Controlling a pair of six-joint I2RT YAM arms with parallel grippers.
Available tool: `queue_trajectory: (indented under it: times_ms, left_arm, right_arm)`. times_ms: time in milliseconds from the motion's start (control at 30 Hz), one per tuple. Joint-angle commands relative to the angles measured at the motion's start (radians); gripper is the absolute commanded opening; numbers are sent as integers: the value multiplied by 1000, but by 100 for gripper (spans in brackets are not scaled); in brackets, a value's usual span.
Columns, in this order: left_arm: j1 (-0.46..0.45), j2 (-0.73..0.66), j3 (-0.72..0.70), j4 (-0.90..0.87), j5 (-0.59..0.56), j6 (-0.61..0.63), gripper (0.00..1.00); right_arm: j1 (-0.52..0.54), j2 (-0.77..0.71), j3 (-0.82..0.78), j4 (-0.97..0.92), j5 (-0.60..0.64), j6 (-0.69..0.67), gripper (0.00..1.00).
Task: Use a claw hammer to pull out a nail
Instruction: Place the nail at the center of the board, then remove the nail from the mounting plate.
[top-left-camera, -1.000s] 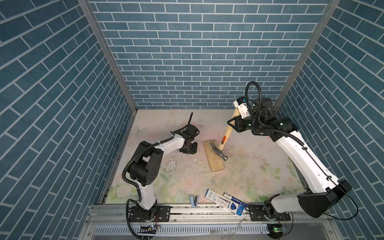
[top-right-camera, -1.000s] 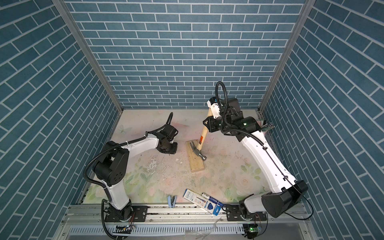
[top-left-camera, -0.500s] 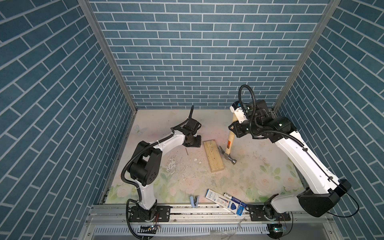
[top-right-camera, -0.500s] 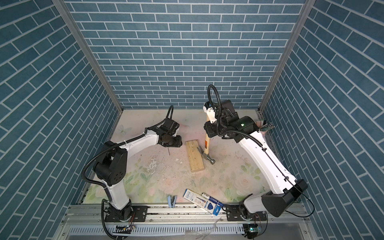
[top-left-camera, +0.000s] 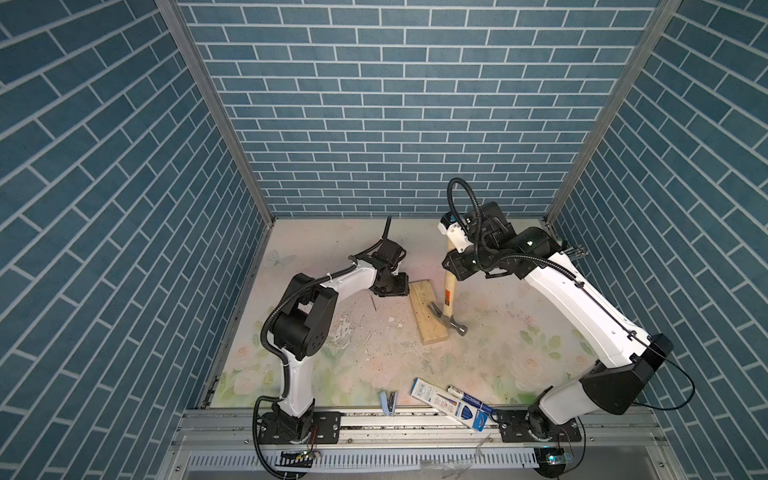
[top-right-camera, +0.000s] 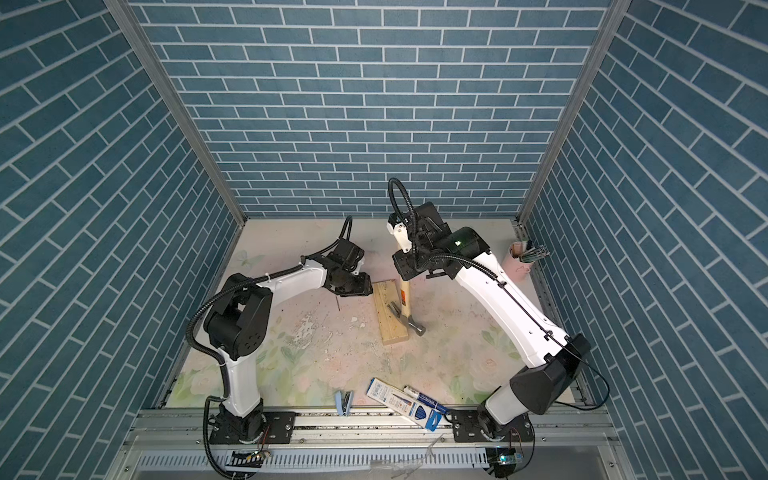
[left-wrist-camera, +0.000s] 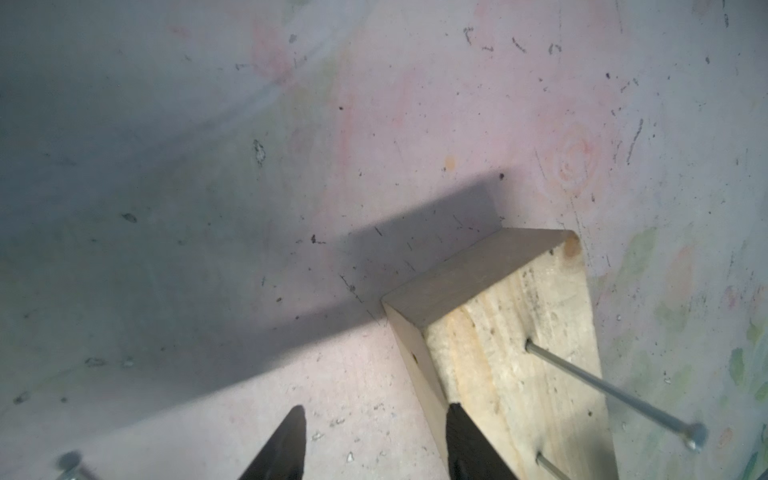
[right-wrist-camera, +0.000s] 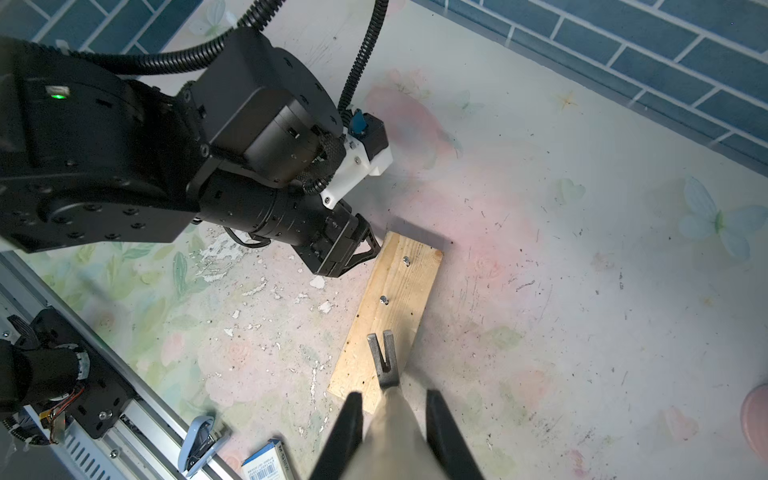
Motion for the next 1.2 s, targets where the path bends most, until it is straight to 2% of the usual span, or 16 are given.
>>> queue_trajectory:
  times_ms: [0,567,1167]
  left_arm:
    - [6,3,18,20,16,-24,55]
    - [6,37,26,29,28,-24,55]
    - [6,55,-27,51,23,-28,54]
  right_arm:
    - [7,0,61,31,10,-40,0]
    - [11,77,107,35,25,-56,0]
    - [14,147,163,37,25,-65,0]
